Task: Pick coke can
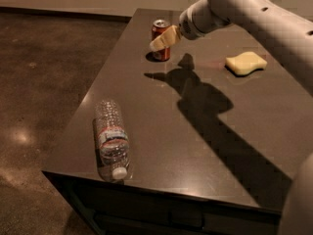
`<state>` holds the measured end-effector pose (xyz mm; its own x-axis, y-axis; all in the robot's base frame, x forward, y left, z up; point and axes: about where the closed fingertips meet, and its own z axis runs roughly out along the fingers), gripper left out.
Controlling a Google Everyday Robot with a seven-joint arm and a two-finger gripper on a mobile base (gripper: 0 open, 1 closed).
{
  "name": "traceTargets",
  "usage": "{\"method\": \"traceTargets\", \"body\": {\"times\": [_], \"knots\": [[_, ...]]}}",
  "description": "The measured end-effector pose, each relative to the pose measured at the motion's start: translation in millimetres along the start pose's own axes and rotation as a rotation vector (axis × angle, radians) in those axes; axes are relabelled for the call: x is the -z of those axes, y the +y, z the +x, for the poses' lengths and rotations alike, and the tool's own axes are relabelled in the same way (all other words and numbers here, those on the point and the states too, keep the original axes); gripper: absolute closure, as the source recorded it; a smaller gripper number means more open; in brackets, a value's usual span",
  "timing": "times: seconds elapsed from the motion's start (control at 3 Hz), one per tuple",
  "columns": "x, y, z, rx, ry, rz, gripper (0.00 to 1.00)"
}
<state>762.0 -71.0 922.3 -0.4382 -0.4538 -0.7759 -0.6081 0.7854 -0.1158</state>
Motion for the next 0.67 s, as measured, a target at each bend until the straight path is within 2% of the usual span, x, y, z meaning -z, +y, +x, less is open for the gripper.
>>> {"method": "traceTargets", "body": {"times": [0.33, 0.67], "knots": [[-32.5, 7.1, -23.0, -0.022, -0.031, -0.033, 0.0], [-42.4, 8.7, -27.3, -0.024, -0.028, -0.039, 0.0]]}}
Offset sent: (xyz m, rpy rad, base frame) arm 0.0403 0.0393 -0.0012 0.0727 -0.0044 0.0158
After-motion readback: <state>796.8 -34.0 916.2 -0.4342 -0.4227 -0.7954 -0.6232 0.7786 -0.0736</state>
